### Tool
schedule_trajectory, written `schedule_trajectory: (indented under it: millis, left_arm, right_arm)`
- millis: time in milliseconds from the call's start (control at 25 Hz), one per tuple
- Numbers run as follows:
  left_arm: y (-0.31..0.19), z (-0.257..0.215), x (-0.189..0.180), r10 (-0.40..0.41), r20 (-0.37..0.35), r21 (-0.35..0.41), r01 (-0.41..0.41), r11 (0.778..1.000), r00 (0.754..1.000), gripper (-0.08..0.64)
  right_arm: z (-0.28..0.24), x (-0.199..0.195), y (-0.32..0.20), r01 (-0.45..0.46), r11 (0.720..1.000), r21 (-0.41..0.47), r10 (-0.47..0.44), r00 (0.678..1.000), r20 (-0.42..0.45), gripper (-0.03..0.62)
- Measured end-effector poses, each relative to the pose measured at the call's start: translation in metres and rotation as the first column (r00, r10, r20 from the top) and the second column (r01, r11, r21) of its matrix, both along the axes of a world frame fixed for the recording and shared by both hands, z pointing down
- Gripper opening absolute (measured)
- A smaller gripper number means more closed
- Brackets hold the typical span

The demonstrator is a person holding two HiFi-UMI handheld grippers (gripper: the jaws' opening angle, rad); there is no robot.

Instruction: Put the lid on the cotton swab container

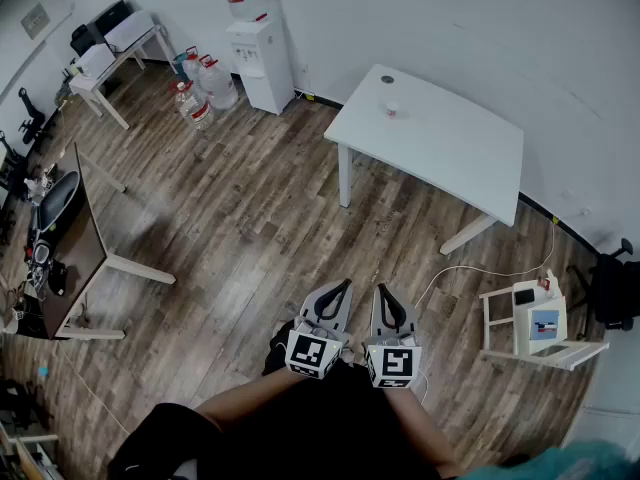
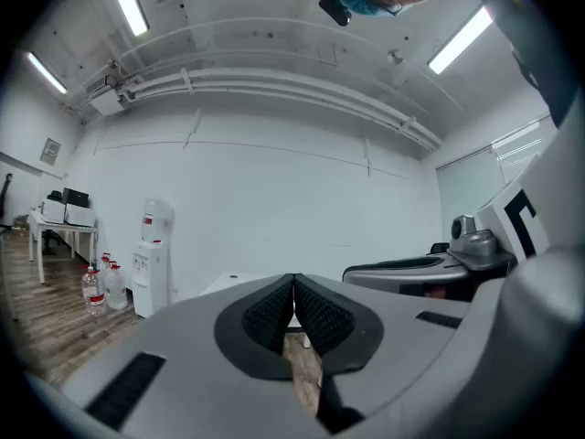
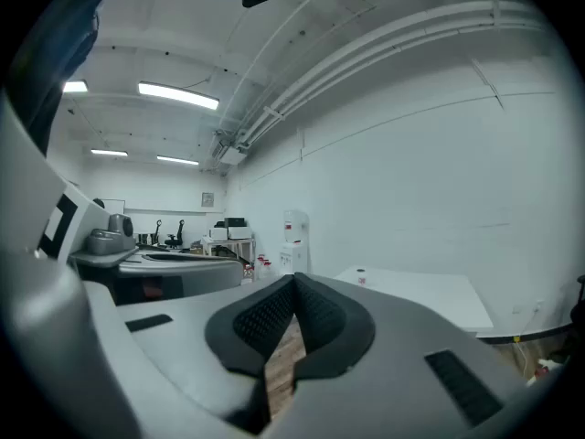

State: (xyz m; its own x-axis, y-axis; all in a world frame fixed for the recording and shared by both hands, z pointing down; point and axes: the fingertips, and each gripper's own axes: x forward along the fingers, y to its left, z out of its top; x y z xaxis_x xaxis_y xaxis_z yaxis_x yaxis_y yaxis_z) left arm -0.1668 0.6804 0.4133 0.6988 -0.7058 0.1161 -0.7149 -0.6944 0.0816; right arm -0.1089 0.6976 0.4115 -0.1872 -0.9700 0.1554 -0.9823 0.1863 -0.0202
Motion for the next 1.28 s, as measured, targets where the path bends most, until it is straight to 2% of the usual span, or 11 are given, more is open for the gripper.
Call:
schedule_trajectory:
  millis: [320, 560, 800, 1000, 1160, 1280]
  left_arm:
    - [-0.012, 0.008, 0.018, 0.025, 0.003, 0.009, -0.025, 1.000, 1.000, 0.012]
    - [-0.057, 0.018, 0.029, 0.053, -0.014, 0.002, -0.053, 0.999, 0.999, 0.012]
    - [-0.135, 0.026, 0.051, 0.079, -0.018, 0.009, -0.078, 0.997, 0.997, 0.012]
    - [-0.222, 0.029, 0.062, 0.091, -0.035, -0.024, -0.092, 0.995, 0.995, 0.012]
    - [-0.283, 0.027, 0.069, 0.119, -0.101, -0.083, -0.128, 0.988, 0.988, 0.012]
    - [-0.324, 0.026, 0.072, 0.131, -0.118, -0.091, -0.142, 0.986, 0.984, 0.012]
  right_arm:
    - [0.007, 0.029, -0.012, -0.035, 0.999, 0.021, 0.033, 0.997, 0.074, 0.032]
    - [0.021, 0.052, -0.054, -0.062, 0.998, -0.010, 0.062, 0.994, 0.090, 0.032]
    - [0.032, 0.071, -0.121, -0.075, 0.996, -0.044, 0.079, 0.994, 0.078, 0.032]
    - [0.036, 0.077, -0.206, -0.069, 0.994, -0.081, 0.073, 0.996, 0.051, 0.032]
    - [0.030, 0.086, -0.267, -0.126, 0.988, -0.087, 0.128, 0.992, 0.021, 0.032]
    - [0.032, 0.086, -0.306, -0.121, 0.987, -0.107, 0.122, 0.993, 0.000, 0.032]
